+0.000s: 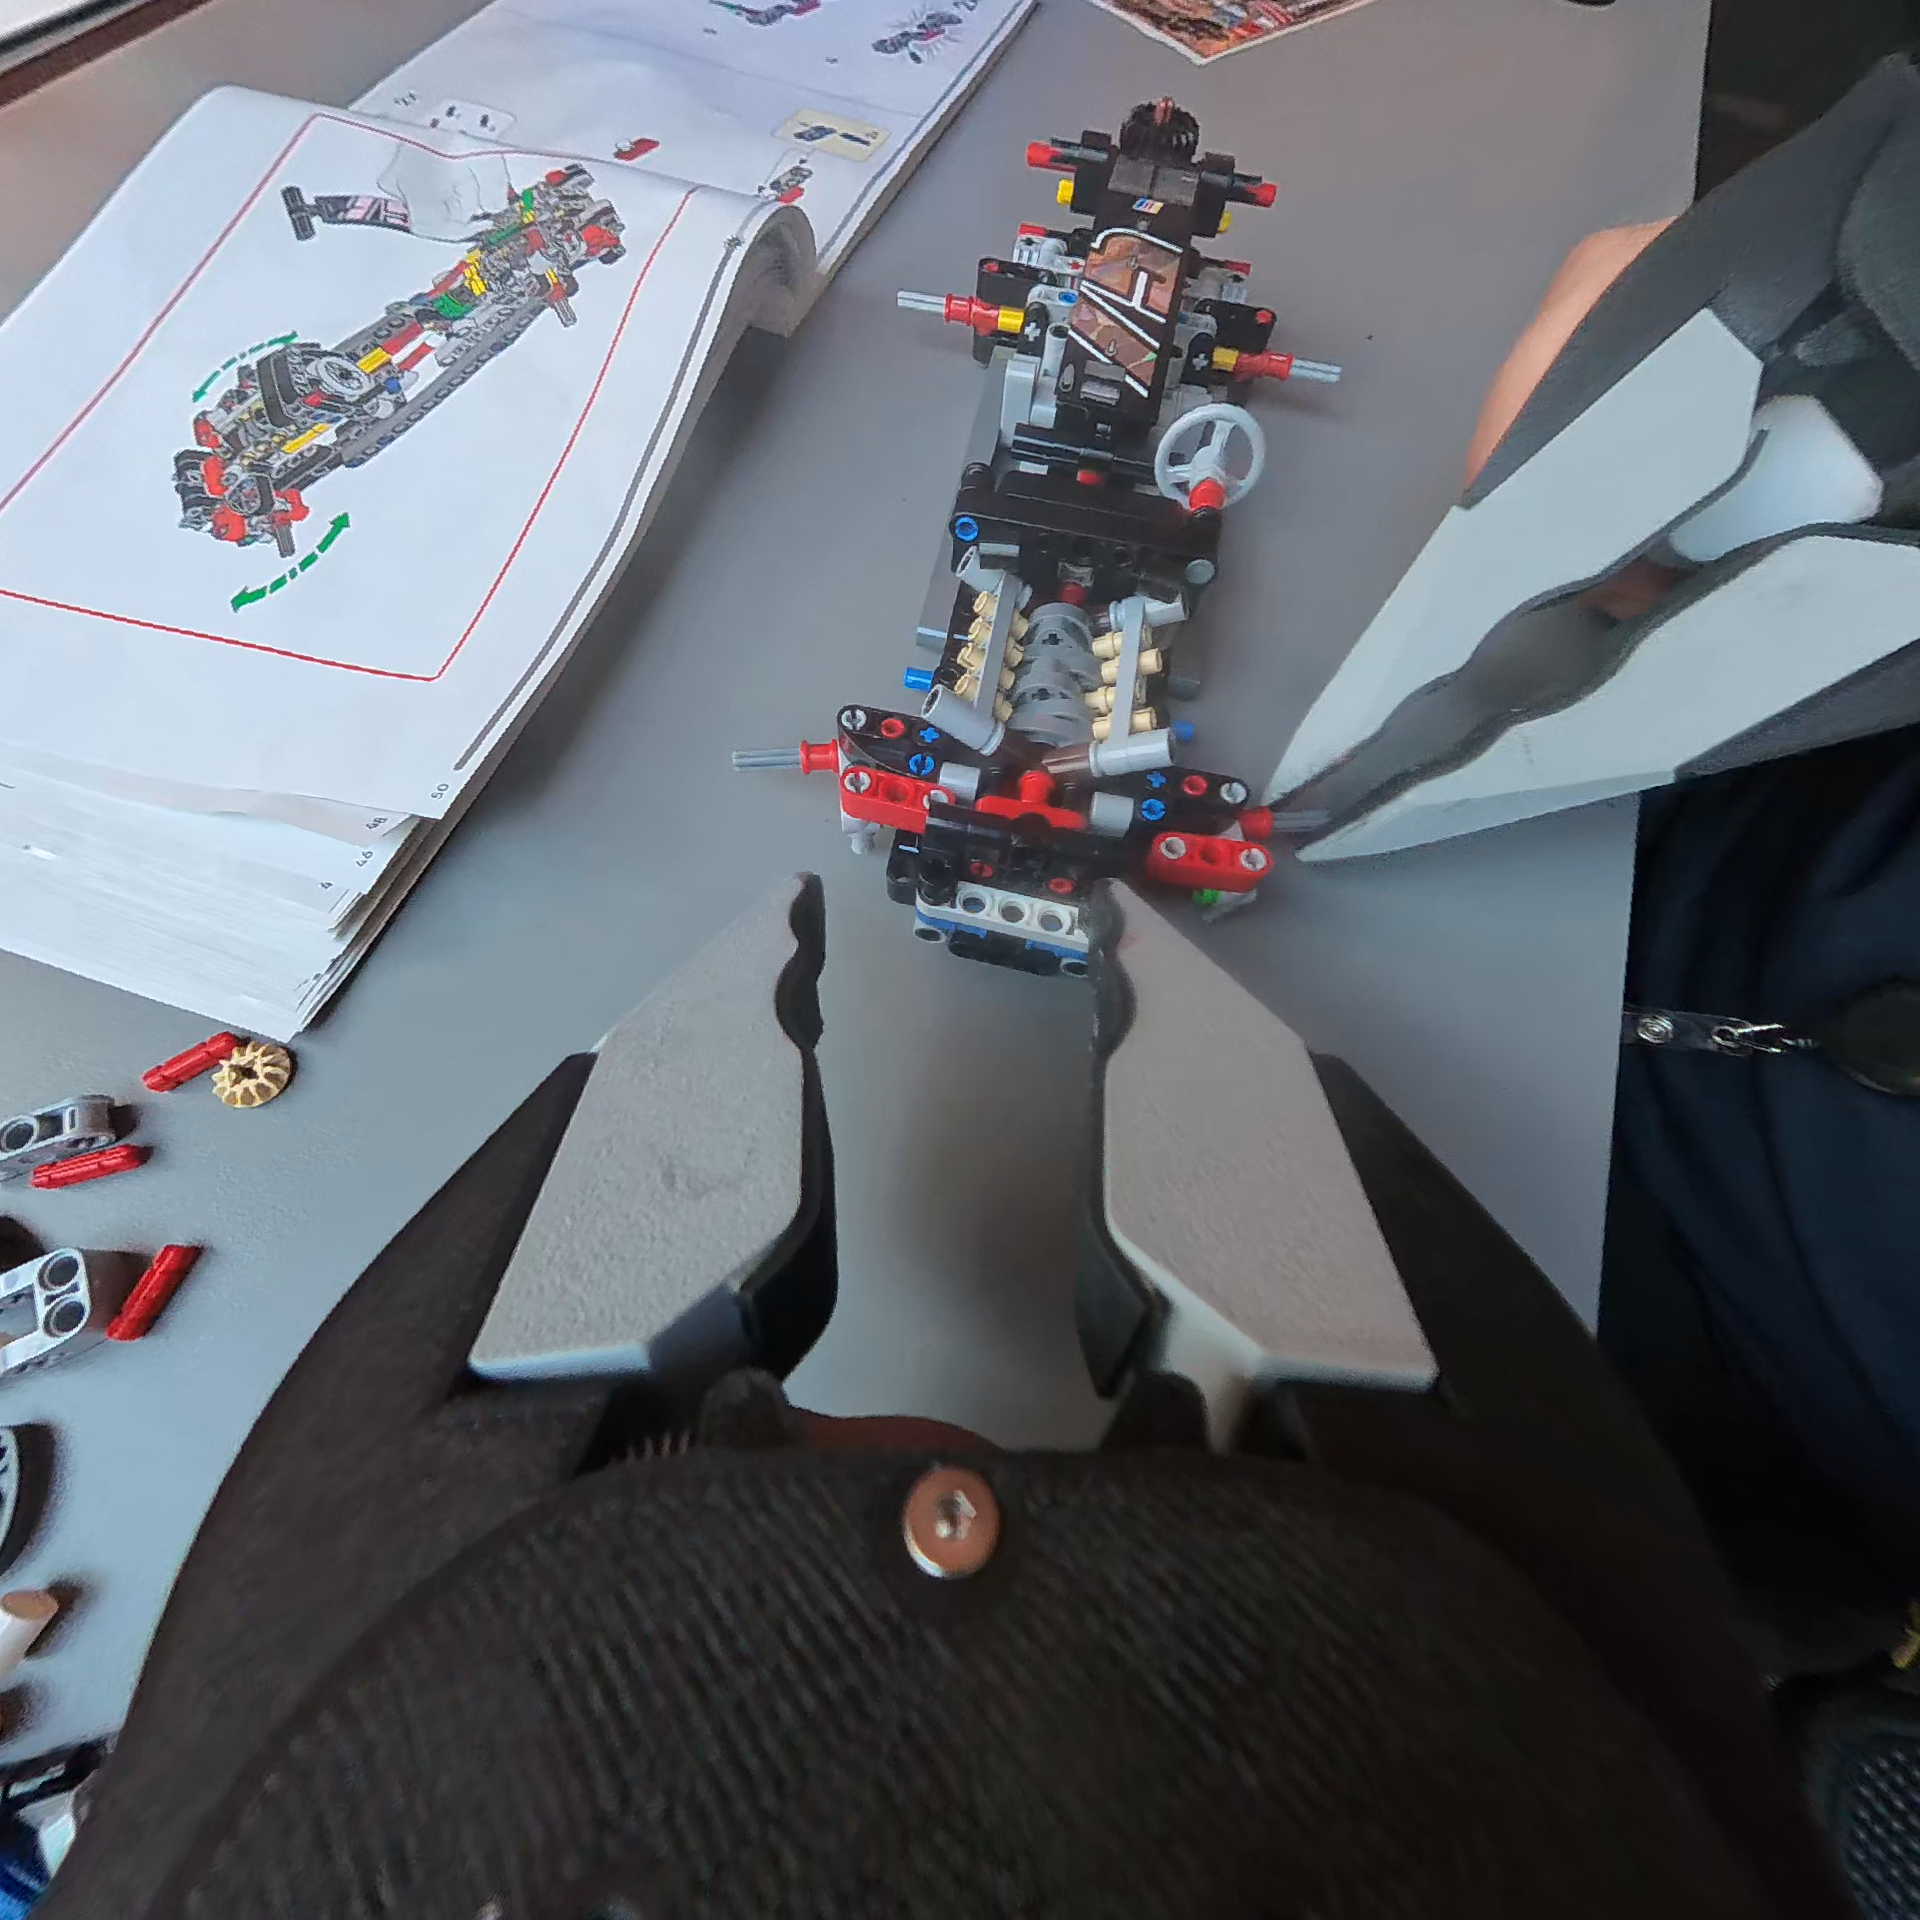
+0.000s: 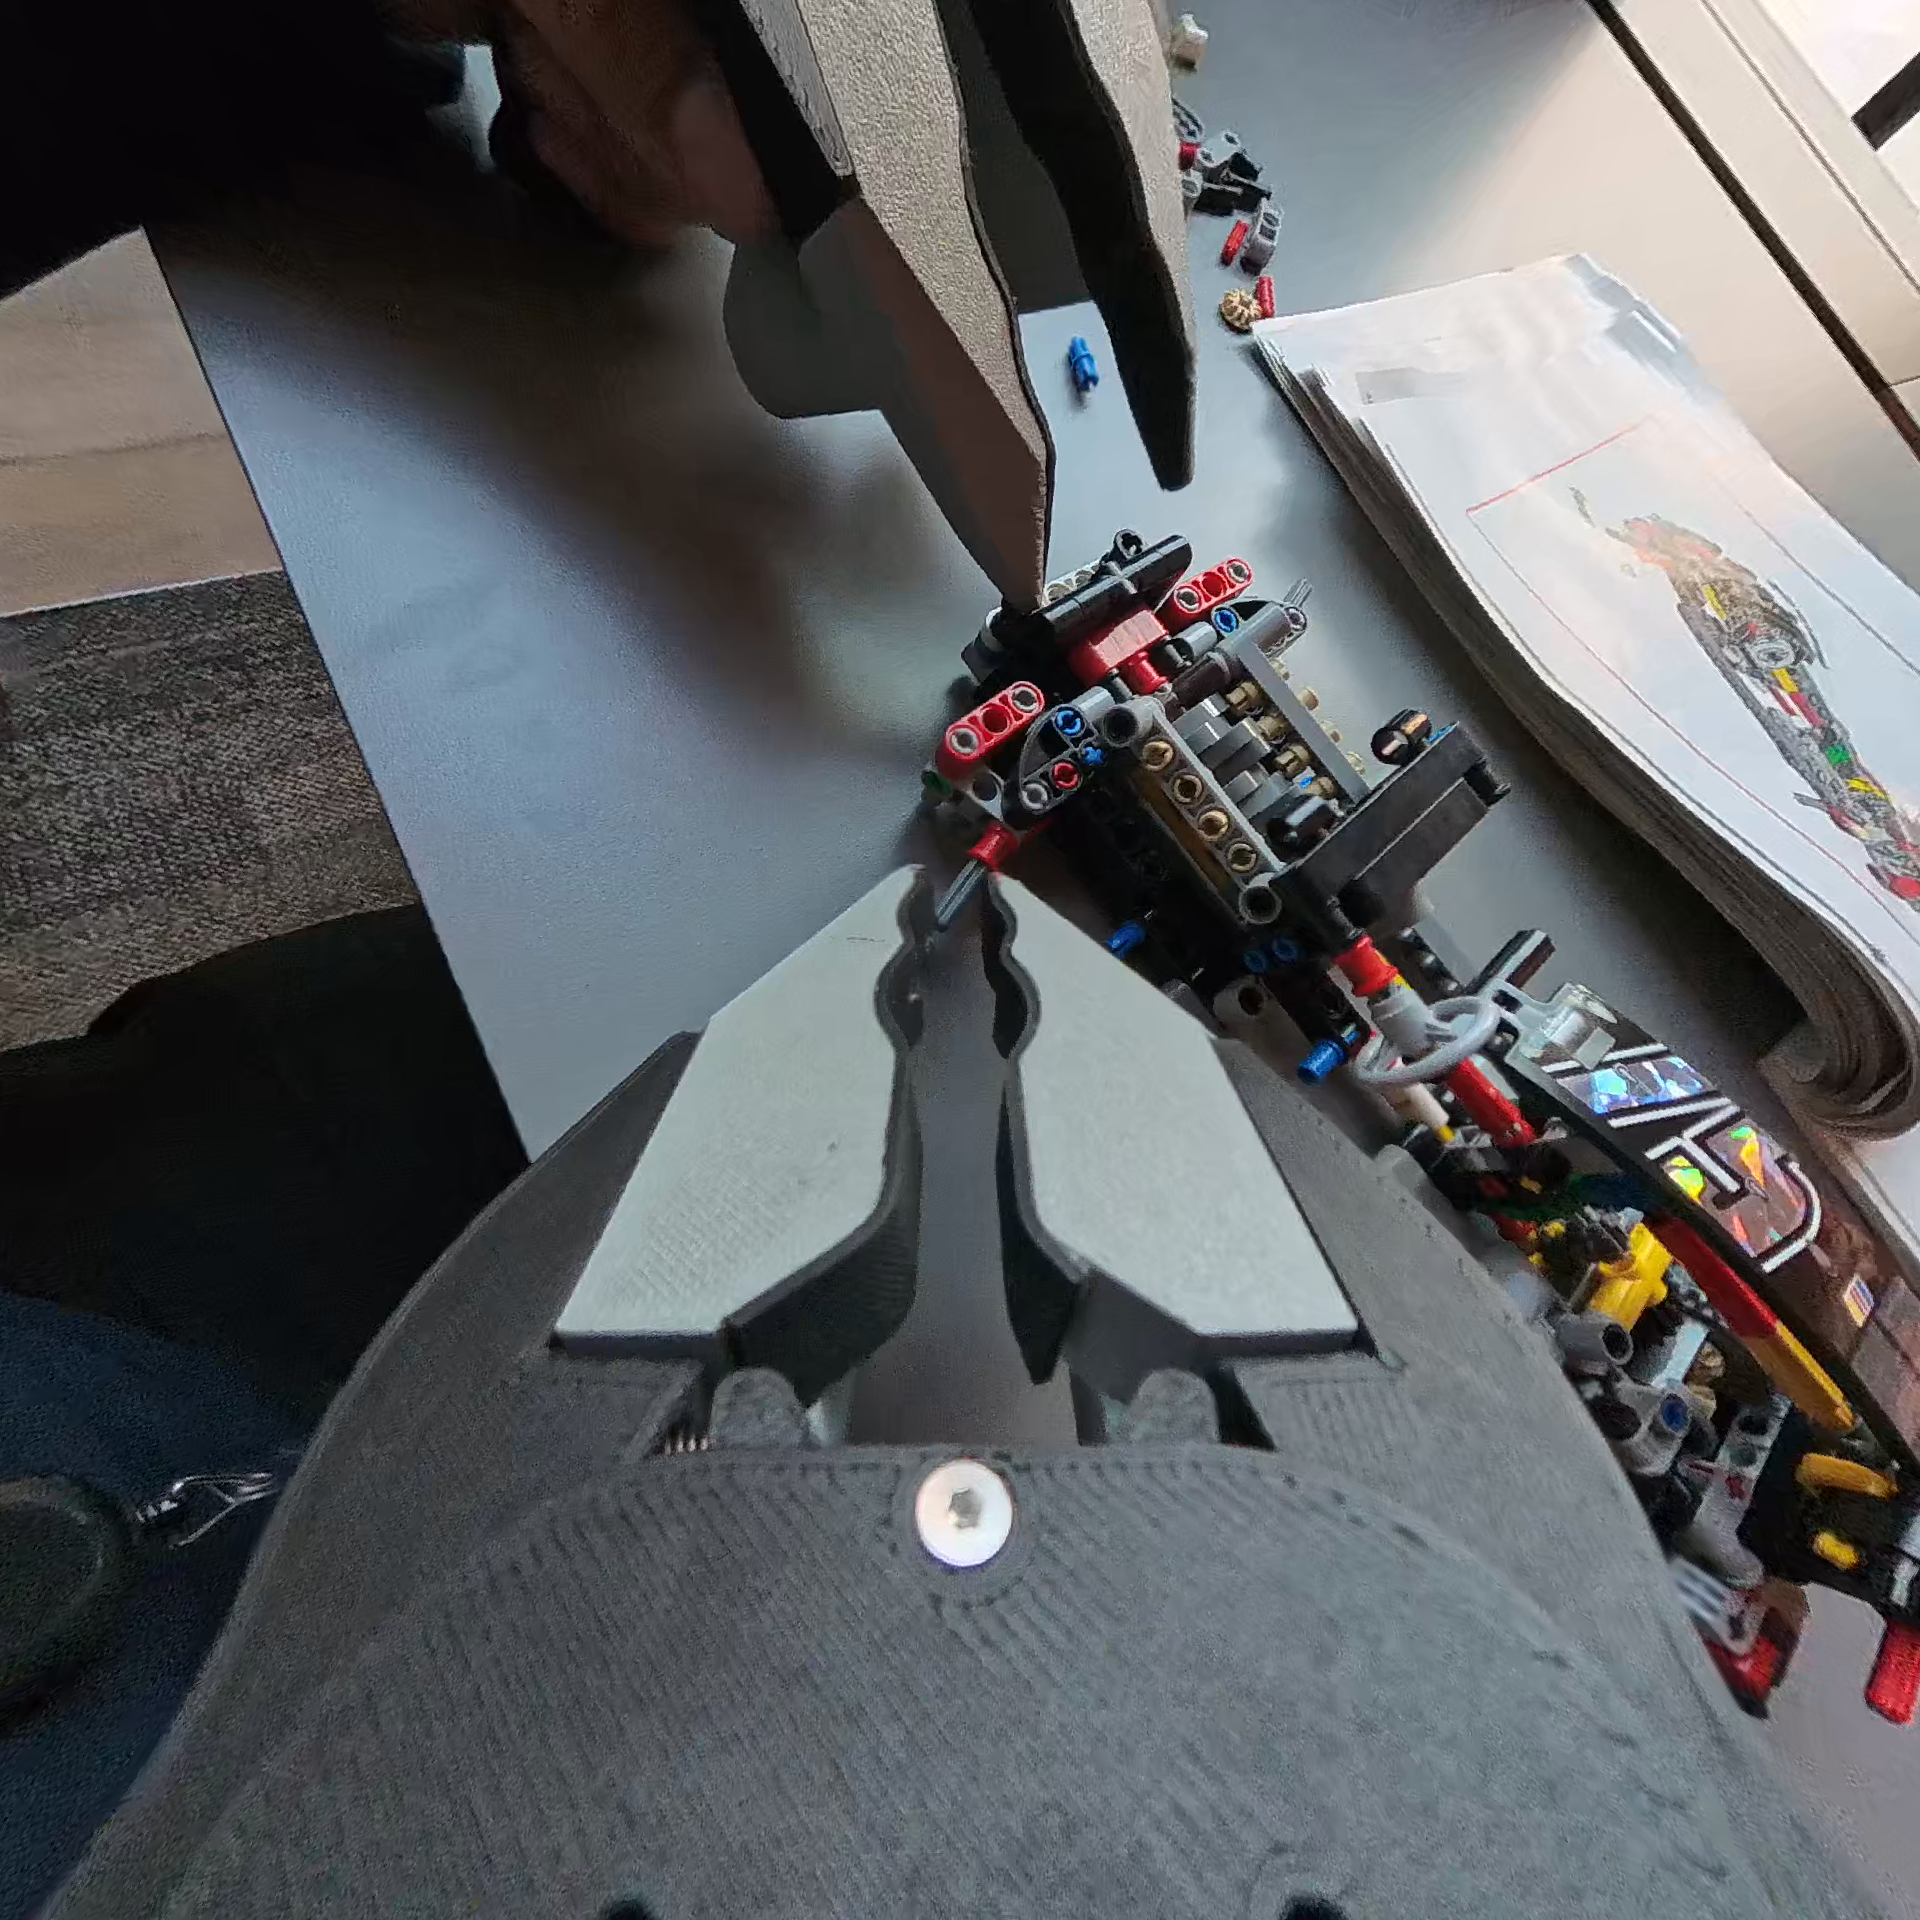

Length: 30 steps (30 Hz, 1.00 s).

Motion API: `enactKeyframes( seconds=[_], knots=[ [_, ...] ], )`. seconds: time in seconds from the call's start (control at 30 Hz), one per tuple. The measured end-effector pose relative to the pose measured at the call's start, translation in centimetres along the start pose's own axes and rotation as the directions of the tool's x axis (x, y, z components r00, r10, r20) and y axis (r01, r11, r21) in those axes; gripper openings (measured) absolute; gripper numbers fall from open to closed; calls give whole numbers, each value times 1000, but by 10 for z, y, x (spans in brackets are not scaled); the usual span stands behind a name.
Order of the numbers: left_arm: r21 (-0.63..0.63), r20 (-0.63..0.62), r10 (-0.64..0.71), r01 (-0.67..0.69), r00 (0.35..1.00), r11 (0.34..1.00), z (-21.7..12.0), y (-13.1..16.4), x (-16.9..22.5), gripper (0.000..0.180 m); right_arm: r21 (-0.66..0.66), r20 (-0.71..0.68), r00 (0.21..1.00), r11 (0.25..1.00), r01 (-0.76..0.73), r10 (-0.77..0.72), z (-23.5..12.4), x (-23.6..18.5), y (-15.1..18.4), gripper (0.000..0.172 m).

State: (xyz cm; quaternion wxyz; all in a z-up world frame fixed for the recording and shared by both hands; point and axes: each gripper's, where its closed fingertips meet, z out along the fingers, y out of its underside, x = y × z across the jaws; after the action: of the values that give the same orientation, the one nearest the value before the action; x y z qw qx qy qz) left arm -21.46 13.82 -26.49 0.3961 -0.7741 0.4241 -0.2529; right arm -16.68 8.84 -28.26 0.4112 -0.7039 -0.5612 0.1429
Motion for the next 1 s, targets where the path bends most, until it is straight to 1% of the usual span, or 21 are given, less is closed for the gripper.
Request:
enactKeyframes(
  seconds=[0.13, 0.23, 0.33, 0.47, 0.53, 0.6, 0.63, 0.7, 0.77, 0.8, 0.87, 1.0],
  knots=[
    [-1, 9, -28, 28, 1000, 1000, 1, 0, 0, 48, -6, 8, 995, 995, -95, 95, -1, 2, 0, 4],
    [2, 25, -33, 33, 999, 999, 1, 0, 2, 46, -7, 31, 974, 975, -224, 224, -2, 0, 0, 5],
    [5, 48, -41, 40, 998, 999, 1, 0, 3, 45, 1, 72, 928, 930, -367, 366, -3, 1, 1, 3],
    [8, 70, -59, 59, 996, 998, 1, -1, 3, 45, -5, 145, 826, 835, -549, 544, -4, 1, 1, 3],
    [10, 81, -61, 61, 995, 998, 1, 0, 2, 46, -19, 187, 762, 778, -628, 620, -4, 1, 1, 2],
    [9, 85, -70, 70, 994, 998, 1, 0, 2, 46, -38, 234, 681, 706, -707, 694, -3, 0, 1, 2],
    [10, 86, -76, 75, 993, 997, 1, 0, 2, 46, -48, 265, 624, 656, -753, 735, -3, 0, 0, 1],
    [9, 84, -86, 85, 993, 996, 1, 0, 1, 47, -79, 332, 486, 537, -840, 808, -4, 0, -1, 1],
    [10, 80, -94, 94, 992, 996, 1, 0, 1, 47, -110, 391, 356, 427, -897, 849, -5, 1, -2, 1],
    [13, 80, -99, 98, 992, 995, 1, 0, 1, 47, -118, 407, 320, 397, -910, 855, -6, 2, -3, 1],
    [8, 76, -100, 100, 992, 995, 1, 1, 1, 47, -126, 407, 317, 397, -909, 857, -6, 1, -3, 5],
    [7, 73, -104, 104, 992, 995, 1, 1, 1, 47, -120, 402, 373, 452, -884, 836, -5, -5, -5, 16]
  ],
)
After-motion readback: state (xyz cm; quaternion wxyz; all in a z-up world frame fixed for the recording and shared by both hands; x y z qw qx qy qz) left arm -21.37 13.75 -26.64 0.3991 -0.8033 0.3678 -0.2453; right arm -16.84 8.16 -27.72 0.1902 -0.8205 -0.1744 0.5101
